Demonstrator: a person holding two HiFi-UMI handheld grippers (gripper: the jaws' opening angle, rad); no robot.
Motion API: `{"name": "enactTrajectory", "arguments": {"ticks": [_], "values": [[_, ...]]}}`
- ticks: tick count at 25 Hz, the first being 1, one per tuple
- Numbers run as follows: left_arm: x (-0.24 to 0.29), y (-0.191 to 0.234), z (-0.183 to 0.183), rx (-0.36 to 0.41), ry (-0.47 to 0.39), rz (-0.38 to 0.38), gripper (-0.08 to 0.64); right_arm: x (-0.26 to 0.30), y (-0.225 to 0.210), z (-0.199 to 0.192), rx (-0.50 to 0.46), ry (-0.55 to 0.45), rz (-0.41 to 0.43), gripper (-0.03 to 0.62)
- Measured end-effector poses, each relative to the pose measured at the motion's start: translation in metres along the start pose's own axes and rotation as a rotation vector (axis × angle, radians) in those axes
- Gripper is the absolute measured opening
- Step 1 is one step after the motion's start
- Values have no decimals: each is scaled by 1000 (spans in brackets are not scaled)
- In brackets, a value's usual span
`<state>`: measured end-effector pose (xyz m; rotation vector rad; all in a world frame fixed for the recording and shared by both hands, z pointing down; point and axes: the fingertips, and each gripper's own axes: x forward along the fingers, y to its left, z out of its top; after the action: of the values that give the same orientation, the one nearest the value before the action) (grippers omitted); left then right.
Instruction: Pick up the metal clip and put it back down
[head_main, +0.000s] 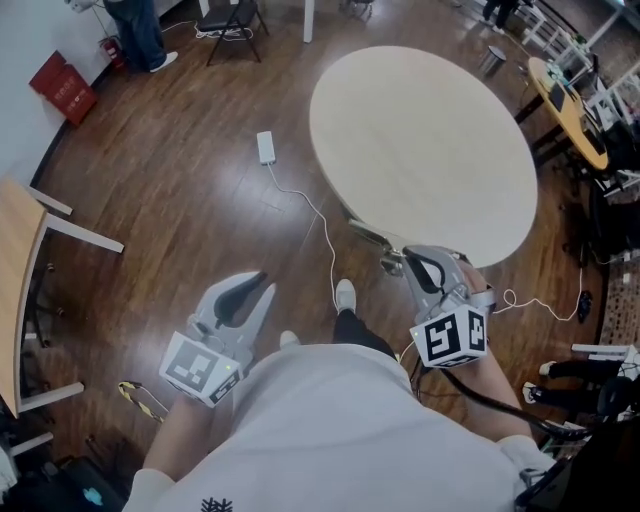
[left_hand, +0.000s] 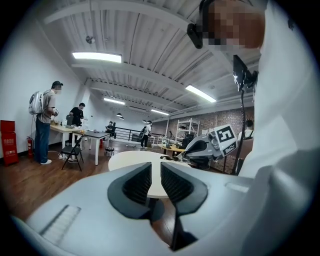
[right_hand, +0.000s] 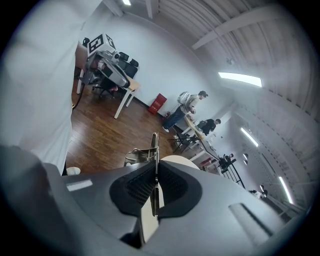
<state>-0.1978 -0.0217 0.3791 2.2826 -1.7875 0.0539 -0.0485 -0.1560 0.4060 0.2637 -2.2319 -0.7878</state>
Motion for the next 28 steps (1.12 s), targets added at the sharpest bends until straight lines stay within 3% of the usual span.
{"name": "enactTrajectory", "arguments": {"ticks": [4,12,19,23,28], "values": [[24,3,5,12,0,-9,46,26,-26,-48,42,49,-28,6],[81,10,30,32,11,18,46,107,-87,-189,67,182,-85,6],[126,-4,52,34,58,21,46,179,-100,-307,77,295,-73,6],[143,-10,60,37,94,28,46,198,-101,-336,95,327,-86,6],[156,-10,61,34,140,29,46,211,-92,-344,96,333,-88,6]]}}
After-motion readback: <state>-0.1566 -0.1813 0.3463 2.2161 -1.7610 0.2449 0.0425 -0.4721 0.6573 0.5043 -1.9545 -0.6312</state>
